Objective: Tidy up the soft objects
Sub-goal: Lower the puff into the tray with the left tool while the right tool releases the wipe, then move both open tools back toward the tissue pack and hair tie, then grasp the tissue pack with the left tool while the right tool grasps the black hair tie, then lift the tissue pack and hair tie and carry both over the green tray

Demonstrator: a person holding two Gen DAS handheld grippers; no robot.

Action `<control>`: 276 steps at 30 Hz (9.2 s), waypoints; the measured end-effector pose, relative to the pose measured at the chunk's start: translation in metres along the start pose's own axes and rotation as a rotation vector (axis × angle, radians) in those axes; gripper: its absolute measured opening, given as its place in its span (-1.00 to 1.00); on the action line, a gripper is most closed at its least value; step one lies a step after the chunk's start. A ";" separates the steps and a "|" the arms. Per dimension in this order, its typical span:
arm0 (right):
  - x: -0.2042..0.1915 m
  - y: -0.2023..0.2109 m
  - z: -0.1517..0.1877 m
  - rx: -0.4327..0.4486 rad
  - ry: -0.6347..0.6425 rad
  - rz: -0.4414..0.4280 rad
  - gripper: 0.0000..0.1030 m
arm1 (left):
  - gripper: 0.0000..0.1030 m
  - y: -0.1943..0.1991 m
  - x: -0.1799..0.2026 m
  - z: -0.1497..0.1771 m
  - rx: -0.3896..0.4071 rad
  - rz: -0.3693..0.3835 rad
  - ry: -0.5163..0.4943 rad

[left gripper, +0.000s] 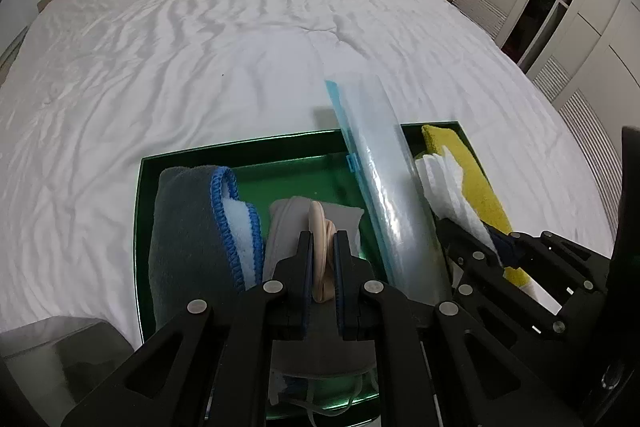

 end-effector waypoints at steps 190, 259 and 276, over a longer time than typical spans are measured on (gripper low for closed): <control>-0.488 0.222 0.309 -0.154 0.260 -0.274 -0.54 | 0.13 0.271 -0.400 0.415 -0.205 -0.131 -0.026; -0.265 0.270 0.239 -0.115 0.120 -0.429 -0.94 | -0.12 0.274 -0.237 0.324 -0.245 -0.157 -0.043; -0.092 0.281 0.232 -0.068 -0.028 -0.275 -0.94 | -0.12 0.225 -0.054 0.269 -0.235 0.054 -0.211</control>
Point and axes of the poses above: each gripper's, at about its wrist camera, not at the fingertips, and y roughly against the way its jaws point, x to its right, z to its underside, the point moved 2 cm from there along -y, roughly the way its jaws point, and after that the axes turned 8 degrees about z, right-handed, at the moved point
